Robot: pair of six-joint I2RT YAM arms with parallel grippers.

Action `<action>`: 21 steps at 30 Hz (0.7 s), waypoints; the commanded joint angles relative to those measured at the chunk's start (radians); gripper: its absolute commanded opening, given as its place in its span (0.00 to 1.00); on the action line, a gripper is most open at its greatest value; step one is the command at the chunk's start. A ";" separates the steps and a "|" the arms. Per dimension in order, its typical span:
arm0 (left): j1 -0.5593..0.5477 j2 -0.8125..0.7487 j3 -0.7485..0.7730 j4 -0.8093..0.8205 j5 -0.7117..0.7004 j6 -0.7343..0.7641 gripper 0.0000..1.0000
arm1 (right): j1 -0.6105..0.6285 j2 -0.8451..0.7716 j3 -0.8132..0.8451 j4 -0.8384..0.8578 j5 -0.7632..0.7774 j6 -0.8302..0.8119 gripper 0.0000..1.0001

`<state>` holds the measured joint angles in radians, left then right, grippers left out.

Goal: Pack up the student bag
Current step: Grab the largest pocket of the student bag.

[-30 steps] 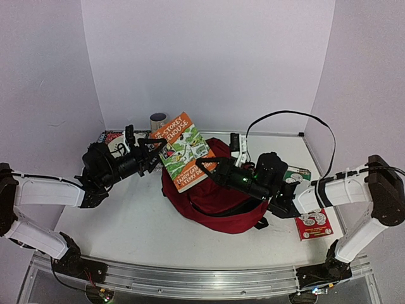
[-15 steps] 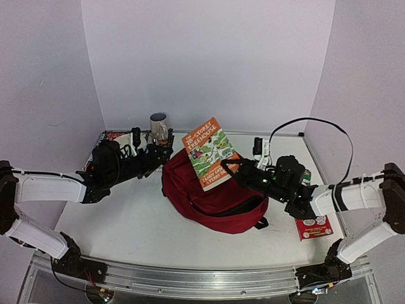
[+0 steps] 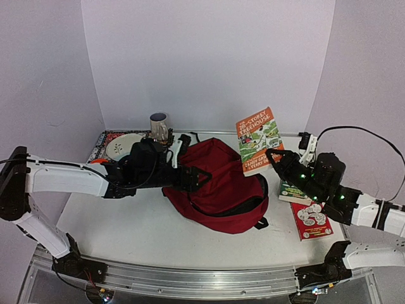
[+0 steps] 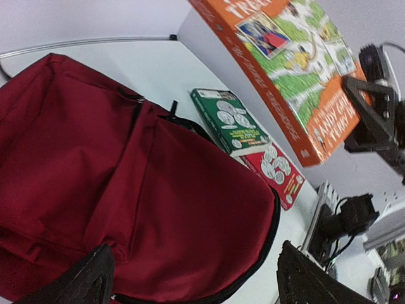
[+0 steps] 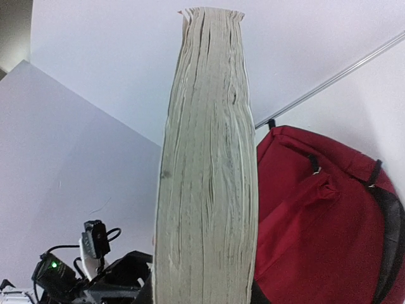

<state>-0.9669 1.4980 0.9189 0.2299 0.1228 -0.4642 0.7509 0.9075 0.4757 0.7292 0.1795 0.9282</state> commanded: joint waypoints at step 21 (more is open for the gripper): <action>-0.211 0.424 0.484 -0.346 -0.162 0.309 0.88 | -0.005 -0.126 0.035 -0.168 0.041 -0.017 0.00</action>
<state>-1.1801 1.8762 1.3218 -0.0712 0.0237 -0.1966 0.7464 0.8074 0.4732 0.4567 0.2233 0.9279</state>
